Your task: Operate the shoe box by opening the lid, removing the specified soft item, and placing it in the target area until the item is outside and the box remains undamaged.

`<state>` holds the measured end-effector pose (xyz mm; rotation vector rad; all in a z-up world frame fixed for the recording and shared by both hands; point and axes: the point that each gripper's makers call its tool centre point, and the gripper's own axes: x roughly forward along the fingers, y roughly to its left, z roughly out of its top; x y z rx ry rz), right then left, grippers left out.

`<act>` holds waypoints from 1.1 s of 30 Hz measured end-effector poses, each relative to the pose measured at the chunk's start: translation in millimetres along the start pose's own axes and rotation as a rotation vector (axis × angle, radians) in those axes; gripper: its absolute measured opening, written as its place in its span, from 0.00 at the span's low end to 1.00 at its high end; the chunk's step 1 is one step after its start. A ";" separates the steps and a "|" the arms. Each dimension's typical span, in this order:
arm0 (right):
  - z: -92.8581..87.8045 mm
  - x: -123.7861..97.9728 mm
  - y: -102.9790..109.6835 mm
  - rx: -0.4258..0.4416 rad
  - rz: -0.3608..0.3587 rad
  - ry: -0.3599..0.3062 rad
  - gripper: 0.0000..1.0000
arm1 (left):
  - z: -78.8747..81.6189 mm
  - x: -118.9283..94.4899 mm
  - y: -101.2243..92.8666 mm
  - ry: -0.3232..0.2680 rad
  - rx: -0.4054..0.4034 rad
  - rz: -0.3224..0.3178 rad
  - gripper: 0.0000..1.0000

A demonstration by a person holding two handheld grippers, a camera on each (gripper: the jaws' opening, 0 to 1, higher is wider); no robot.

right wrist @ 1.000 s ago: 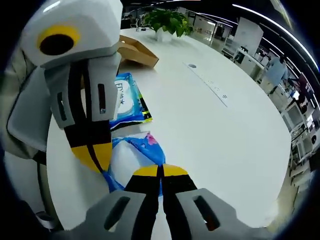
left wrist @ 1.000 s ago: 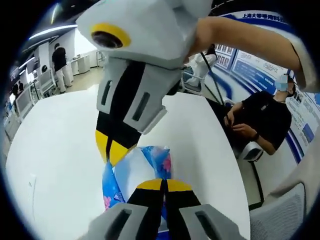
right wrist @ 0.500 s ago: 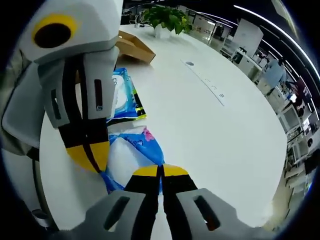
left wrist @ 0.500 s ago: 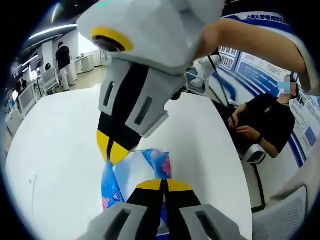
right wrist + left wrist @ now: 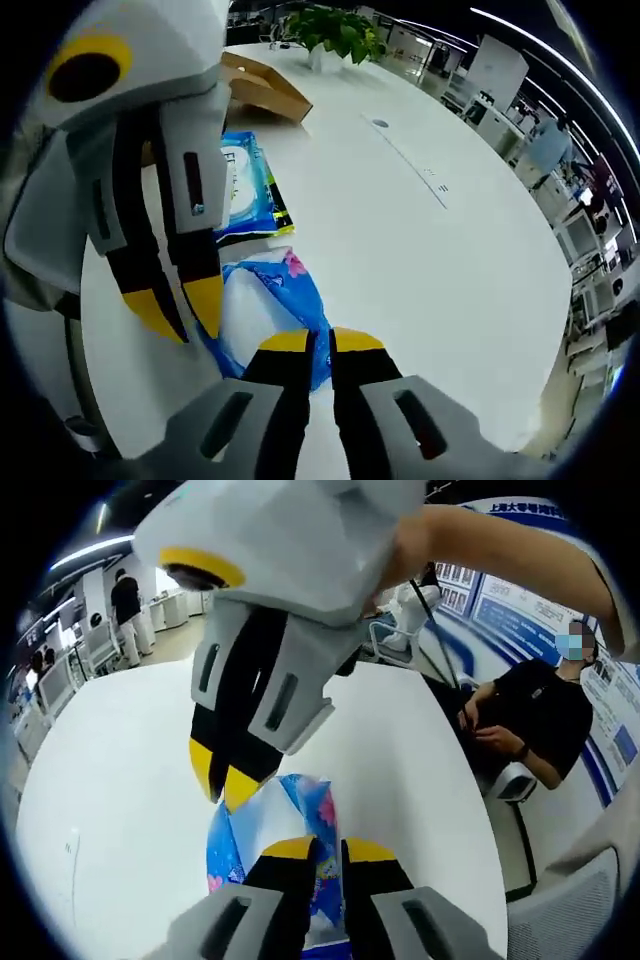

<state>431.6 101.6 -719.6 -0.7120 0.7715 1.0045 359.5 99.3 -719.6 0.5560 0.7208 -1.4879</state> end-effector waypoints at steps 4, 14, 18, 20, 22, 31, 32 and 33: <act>4.2 -9.2 0.1 0.000 -0.021 -0.005 0.08 | 3.7 -9.0 -1.1 -0.014 0.009 0.011 0.13; 25.8 -30.3 10.7 -0.001 -0.054 -0.041 0.11 | 2.7 -45.0 -2.1 -0.047 0.009 0.070 0.17; 37.0 -38.4 19.5 -0.012 -0.062 -0.049 0.11 | -0.2 -62.7 -6.9 -0.066 0.007 0.091 0.17; 41.2 -41.6 24.1 -0.019 -0.063 -0.052 0.11 | -2.9 -71.3 -10.1 -0.072 0.005 0.099 0.17; 44.2 -44.2 27.8 -0.023 -0.062 -0.058 0.11 | -5.6 -77.9 -12.8 -0.074 0.007 0.106 0.17; 63.9 -55.6 52.8 -0.041 -0.058 -0.075 0.12 | -25.6 -120.1 -25.4 -0.094 0.000 0.153 0.17; 65.2 -55.7 55.7 -0.045 -0.055 -0.076 0.12 | -28.0 -124.2 -27.0 -0.096 -0.003 0.154 0.17; 66.8 -56.2 59.0 -0.049 -0.052 -0.076 0.12 | -30.2 -127.7 -27.9 -0.097 -0.007 0.159 0.17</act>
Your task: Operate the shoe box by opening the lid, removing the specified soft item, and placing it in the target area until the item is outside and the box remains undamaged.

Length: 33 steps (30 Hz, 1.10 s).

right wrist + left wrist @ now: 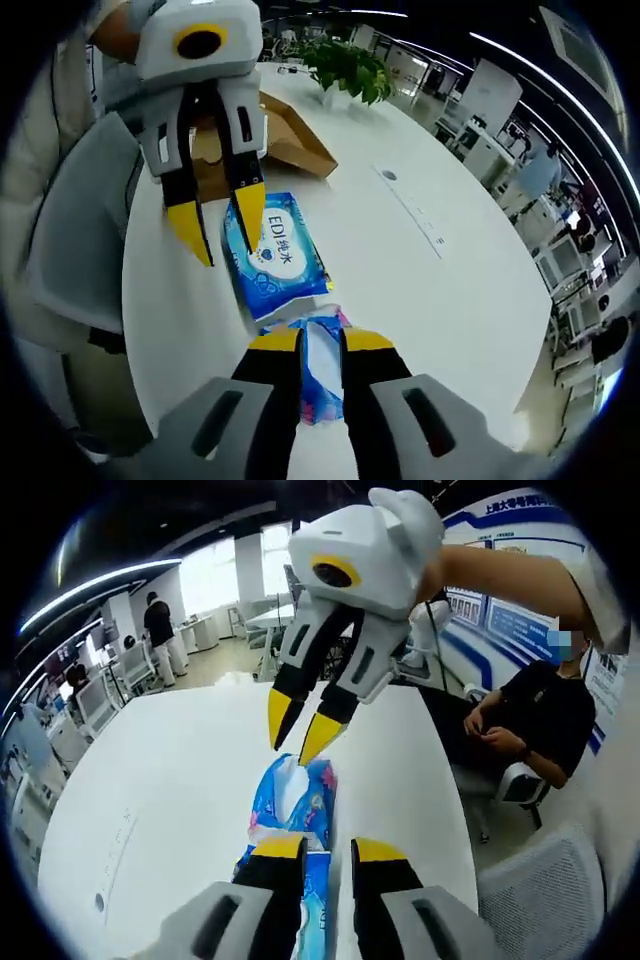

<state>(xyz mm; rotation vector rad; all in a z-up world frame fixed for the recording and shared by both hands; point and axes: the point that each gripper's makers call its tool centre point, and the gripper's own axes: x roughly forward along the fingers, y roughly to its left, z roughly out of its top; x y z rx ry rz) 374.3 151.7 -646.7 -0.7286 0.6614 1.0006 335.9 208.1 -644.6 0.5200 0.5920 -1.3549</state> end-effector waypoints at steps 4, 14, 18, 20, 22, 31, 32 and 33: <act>8.4 -1.7 12.0 -0.014 0.003 -0.003 0.12 | -9.6 -21.7 1.2 -0.018 -0.019 0.035 0.18; 35.2 -3.4 32.9 -0.029 0.007 -0.027 0.08 | -37.9 -84.6 12.0 -0.043 -0.050 0.140 0.17; 45.3 -2.1 41.9 -0.045 0.016 -0.035 0.05 | -53.8 -107.2 22.5 -0.031 -0.062 0.201 0.17; 50.8 -1.7 46.0 -0.049 0.023 -0.043 0.03 | -59.9 -118.6 25.2 -0.039 -0.086 0.226 0.17; 55.3 -0.2 49.3 -0.061 0.026 -0.048 0.00 | -64.8 -130.7 25.8 -0.054 -0.110 0.246 0.15; 77.0 13.3 68.0 -0.098 0.065 -0.064 0.00 | -100.1 -189.2 27.0 -0.084 -0.201 0.357 0.13; 79.2 15.4 70.0 -0.100 0.071 -0.065 0.00 | -104.4 -194.9 26.6 -0.088 -0.210 0.369 0.13; 83.5 18.5 73.8 -0.106 0.082 -0.069 0.00 | -112.9 -203.7 26.4 -0.090 -0.227 0.386 0.13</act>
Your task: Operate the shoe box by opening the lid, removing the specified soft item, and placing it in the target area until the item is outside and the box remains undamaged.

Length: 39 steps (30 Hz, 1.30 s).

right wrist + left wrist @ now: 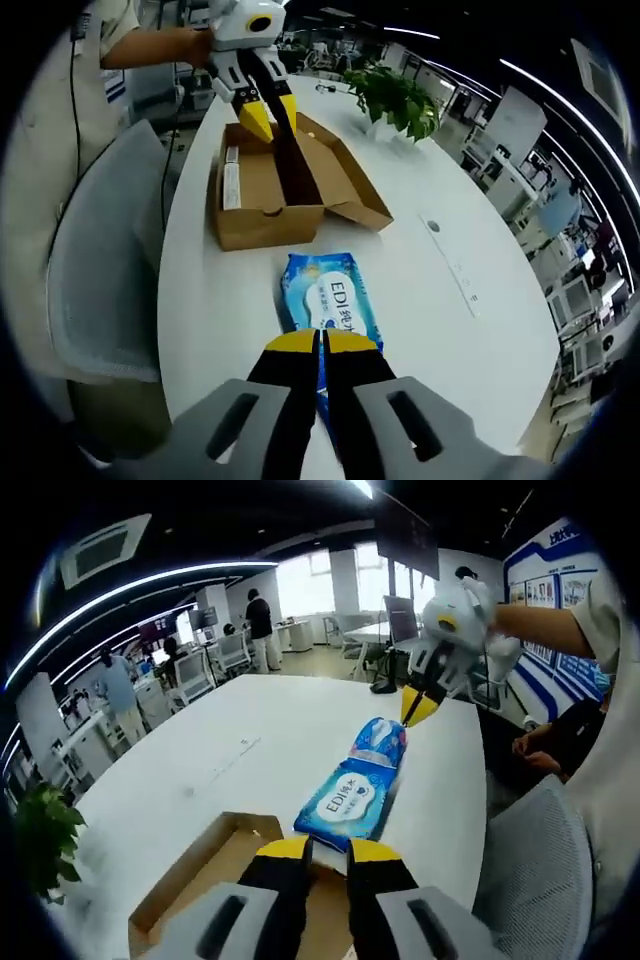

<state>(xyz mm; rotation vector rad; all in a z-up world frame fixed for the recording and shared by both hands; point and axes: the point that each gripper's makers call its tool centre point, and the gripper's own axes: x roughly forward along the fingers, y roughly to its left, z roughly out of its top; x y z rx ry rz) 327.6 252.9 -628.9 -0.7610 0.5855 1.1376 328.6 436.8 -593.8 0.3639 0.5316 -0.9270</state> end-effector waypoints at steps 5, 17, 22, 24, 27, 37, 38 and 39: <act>19.5 14.7 13.1 -0.027 0.049 -0.016 0.00 | -31.2 -29.3 14.8 0.033 -0.046 0.060 0.13; 53.6 42.4 38.2 -0.083 0.141 -0.039 0.01 | -79.6 -88.1 42.8 0.047 -0.167 0.207 0.14; 62.8 52.3 45.6 -0.098 0.165 -0.043 0.05 | -90.2 -112.4 56.4 0.030 -0.204 0.285 0.18; 65.9 57.6 49.4 -0.103 0.177 -0.043 0.08 | -94.4 -120.3 60.4 0.022 -0.221 0.308 0.22; 70.1 65.4 53.7 -0.108 0.192 -0.042 0.13 | -103.6 -131.6 64.9 0.013 -0.255 0.340 0.24; 83.7 89.1 62.8 -0.099 0.240 -0.041 0.26 | -136.2 -165.0 68.7 -0.015 -0.361 0.427 0.32; 84.3 91.1 63.6 -0.097 0.246 -0.038 0.28 | -139.0 -167.5 69.2 -0.018 -0.367 0.434 0.33; 85.5 93.8 65.0 -0.088 0.255 -0.037 0.31 | -143.0 -170.4 69.8 -0.021 -0.381 0.441 0.34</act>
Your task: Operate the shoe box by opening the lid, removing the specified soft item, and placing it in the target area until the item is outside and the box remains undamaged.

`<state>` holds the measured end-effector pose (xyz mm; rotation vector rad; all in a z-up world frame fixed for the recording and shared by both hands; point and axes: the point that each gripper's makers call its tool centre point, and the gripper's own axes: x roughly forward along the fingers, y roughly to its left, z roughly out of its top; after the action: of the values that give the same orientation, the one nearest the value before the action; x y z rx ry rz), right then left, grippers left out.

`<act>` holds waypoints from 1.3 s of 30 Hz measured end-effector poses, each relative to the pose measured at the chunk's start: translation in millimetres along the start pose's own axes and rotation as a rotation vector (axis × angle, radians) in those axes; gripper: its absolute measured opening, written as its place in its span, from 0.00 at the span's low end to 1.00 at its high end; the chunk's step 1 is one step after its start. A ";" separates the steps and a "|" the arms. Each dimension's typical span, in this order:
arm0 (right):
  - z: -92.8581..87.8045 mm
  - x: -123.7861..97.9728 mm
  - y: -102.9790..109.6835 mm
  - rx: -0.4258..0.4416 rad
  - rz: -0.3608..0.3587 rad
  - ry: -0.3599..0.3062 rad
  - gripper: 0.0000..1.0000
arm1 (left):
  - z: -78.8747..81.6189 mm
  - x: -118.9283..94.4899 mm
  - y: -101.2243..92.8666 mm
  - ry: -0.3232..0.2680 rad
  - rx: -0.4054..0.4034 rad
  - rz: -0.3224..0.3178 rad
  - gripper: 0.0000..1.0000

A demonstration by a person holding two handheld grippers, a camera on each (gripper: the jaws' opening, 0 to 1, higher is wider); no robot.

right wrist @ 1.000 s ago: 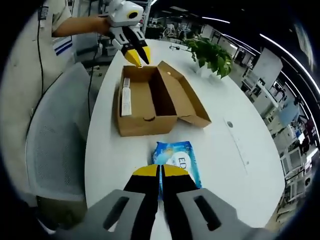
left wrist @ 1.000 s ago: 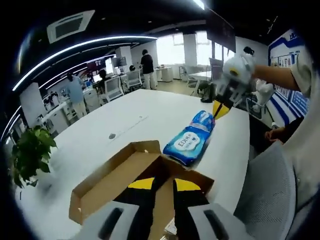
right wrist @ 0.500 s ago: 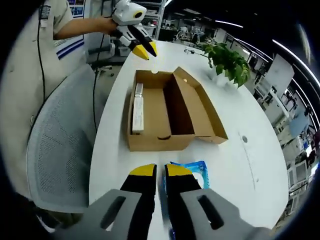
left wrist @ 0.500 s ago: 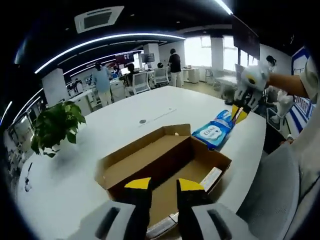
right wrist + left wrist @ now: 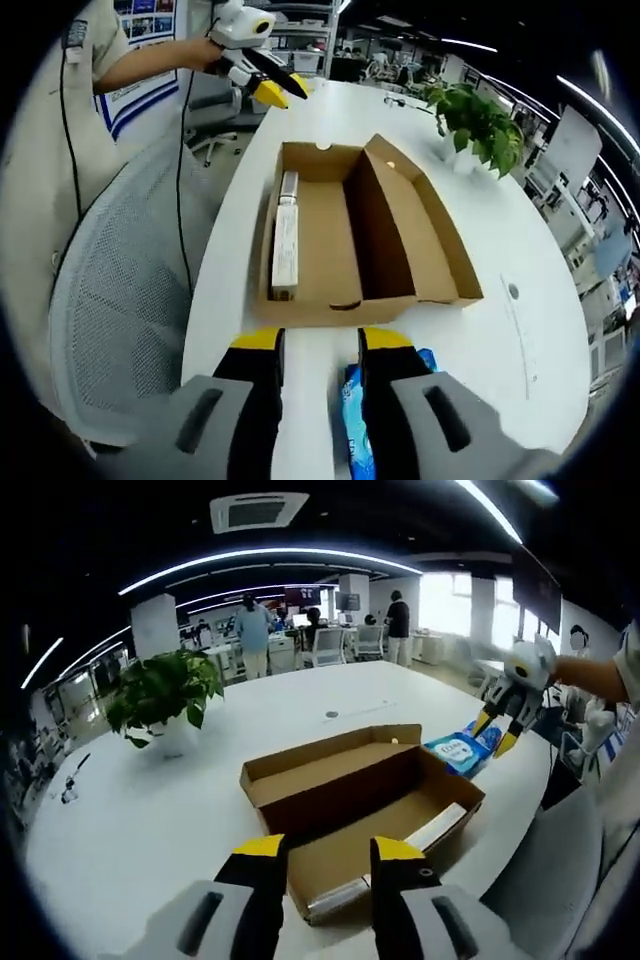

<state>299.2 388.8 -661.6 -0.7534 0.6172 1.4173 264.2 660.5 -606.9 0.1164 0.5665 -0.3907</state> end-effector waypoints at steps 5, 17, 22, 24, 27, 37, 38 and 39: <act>6.1 10.6 1.2 -0.018 0.038 0.020 0.33 | -12.1 -8.8 11.7 0.010 -0.022 0.041 0.37; 21.8 48.7 7.5 -0.047 0.148 0.067 0.33 | -49.6 -3.0 19.3 0.079 -0.092 0.086 0.33; 19.1 63.7 10.5 -0.049 0.186 0.100 0.32 | -63.9 5.7 21.5 0.108 -0.115 0.099 0.30; 17.1 68.6 12.4 -0.057 0.204 0.116 0.32 | -66.2 9.4 21.5 0.104 -0.131 0.098 0.28; 15.5 74.1 12.5 -0.063 0.220 0.133 0.32 | -69.0 16.3 21.5 0.103 -0.158 0.104 0.26; 24.6 93.1 16.8 -0.021 0.292 0.148 0.29 | -81.7 36.2 23.5 0.146 -0.182 0.125 0.18; 24.9 94.9 17.6 -0.017 0.299 0.150 0.29 | -83.1 36.9 24.0 0.150 -0.184 0.128 0.17; 25.3 97.7 18.9 -0.012 0.308 0.154 0.30 | -84.6 37.5 24.2 0.154 -0.186 0.131 0.17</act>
<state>285.9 470.3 -722.6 -0.8068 0.8729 1.6548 260.4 688.5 -698.3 0.0047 0.7402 -0.2015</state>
